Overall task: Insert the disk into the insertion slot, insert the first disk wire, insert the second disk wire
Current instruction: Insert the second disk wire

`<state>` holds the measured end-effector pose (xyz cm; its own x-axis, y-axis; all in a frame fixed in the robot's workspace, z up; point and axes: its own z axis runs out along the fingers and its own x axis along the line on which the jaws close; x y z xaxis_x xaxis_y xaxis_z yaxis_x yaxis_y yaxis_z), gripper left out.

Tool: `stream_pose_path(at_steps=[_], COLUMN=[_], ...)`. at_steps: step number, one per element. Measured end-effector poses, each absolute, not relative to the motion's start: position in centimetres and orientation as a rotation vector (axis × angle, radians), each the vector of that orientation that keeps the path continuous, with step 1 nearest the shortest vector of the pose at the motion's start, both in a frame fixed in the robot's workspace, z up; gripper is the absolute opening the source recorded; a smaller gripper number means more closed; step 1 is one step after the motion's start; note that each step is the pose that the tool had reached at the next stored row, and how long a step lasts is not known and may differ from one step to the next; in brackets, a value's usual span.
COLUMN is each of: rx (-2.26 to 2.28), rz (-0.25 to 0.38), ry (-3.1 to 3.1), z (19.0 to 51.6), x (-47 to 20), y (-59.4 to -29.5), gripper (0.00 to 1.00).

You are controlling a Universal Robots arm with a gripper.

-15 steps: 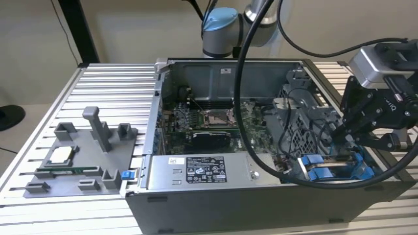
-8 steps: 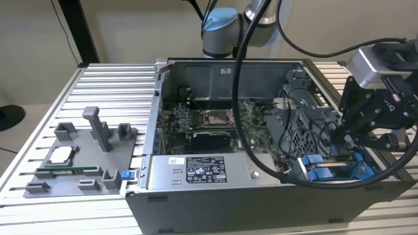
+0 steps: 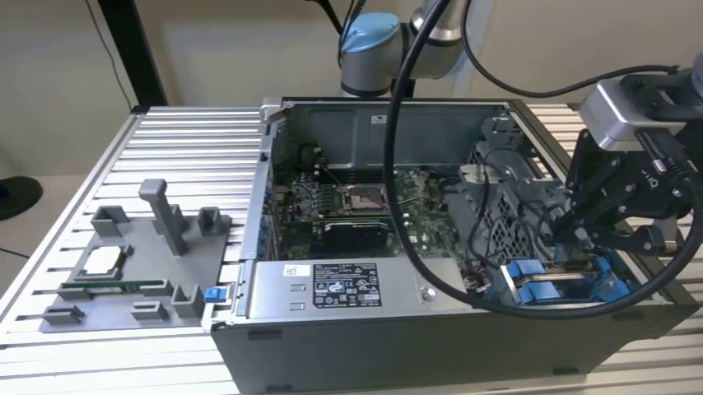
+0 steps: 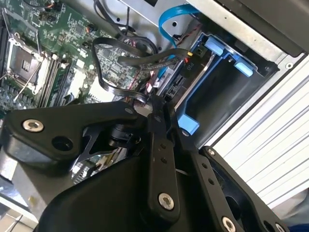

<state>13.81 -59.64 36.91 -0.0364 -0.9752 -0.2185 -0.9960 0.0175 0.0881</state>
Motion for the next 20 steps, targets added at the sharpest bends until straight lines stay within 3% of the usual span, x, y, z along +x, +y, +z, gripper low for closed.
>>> stream_pose_path(at_steps=[8,20], rx=[-2.111,-2.133], rz=[0.325,0.214], ry=[2.169,2.186], z=[36.63,35.96], x=[13.67,13.64], y=[-59.64,-59.64], gripper=[0.0,0.0])
